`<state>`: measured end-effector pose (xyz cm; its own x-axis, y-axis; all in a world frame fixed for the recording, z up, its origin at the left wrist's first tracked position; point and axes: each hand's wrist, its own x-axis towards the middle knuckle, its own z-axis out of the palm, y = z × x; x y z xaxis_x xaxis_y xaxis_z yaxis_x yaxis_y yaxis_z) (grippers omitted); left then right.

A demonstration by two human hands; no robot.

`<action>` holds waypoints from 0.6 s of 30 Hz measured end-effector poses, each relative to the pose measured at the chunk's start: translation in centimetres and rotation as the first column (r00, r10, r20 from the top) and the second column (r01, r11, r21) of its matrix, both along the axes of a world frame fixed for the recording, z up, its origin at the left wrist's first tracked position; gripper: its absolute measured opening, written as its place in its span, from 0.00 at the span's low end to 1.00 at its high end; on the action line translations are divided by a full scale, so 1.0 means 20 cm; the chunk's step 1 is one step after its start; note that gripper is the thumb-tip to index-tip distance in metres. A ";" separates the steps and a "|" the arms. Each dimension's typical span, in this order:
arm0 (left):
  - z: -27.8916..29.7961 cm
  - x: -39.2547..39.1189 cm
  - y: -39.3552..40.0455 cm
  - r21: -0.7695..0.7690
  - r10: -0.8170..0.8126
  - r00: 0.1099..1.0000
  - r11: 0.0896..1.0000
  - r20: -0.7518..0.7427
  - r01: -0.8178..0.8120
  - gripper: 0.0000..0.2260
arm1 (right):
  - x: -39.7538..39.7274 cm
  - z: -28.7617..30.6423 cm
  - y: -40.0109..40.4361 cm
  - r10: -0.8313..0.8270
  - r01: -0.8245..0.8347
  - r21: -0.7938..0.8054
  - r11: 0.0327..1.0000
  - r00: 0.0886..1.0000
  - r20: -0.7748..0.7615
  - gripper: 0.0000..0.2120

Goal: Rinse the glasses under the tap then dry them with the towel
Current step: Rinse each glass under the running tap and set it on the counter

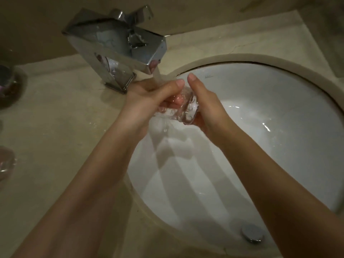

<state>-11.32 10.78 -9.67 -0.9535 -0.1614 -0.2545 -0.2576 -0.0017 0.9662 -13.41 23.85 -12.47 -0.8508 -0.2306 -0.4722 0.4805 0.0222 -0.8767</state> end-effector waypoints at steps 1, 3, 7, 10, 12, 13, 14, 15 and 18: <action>-0.01 0.01 0.01 0.017 0.053 0.998 0.998 -0.019 -0.053 0.04 | 0.02 -0.01 -0.01 -0.039 0.042 -0.059 0.997 0.998 0.038 0.24; -0.04 0.04 0.04 0.003 0.133 0.989 0.991 -0.060 -0.133 0.09 | 0.06 -0.01 -0.02 -0.097 0.122 -0.182 0.976 0.985 0.142 0.21; -0.05 0.11 0.13 0.051 0.257 0.964 0.966 -0.070 -0.254 0.22 | 0.11 0.01 -0.03 -0.105 0.185 -0.290 0.939 0.957 0.271 0.22; -0.05 0.13 0.18 -0.035 0.279 0.958 0.959 -0.072 -0.282 0.20 | 0.09 0.01 -0.06 -0.026 0.027 -0.014 1.000 0.998 0.049 0.36; -0.05 0.10 0.18 0.026 0.315 0.948 0.949 -0.044 -0.314 0.21 | 0.08 0.01 -0.09 -0.018 0.018 0.051 0.999 1.000 -0.002 0.44; -0.06 0.08 0.18 0.082 0.350 0.937 0.934 -0.017 -0.348 0.19 | 0.07 0.02 -0.10 -0.027 0.027 0.017 0.999 0.999 0.017 0.40; -0.06 0.07 0.18 0.131 0.391 0.920 0.912 0.010 -0.389 0.15 | 0.07 0.02 -0.11 -0.048 0.051 -0.049 0.998 0.997 0.059 0.33; -0.06 0.06 0.17 0.165 0.413 0.910 0.895 0.041 -0.414 0.13 | 0.05 0.03 -0.11 -0.070 0.082 -0.119 0.989 0.992 0.105 0.28; -0.08 0.06 0.17 0.178 0.398 0.916 0.898 0.057 -0.402 0.17 | 0.05 0.02 -0.13 -0.086 0.102 -0.118 0.988 0.988 0.131 0.30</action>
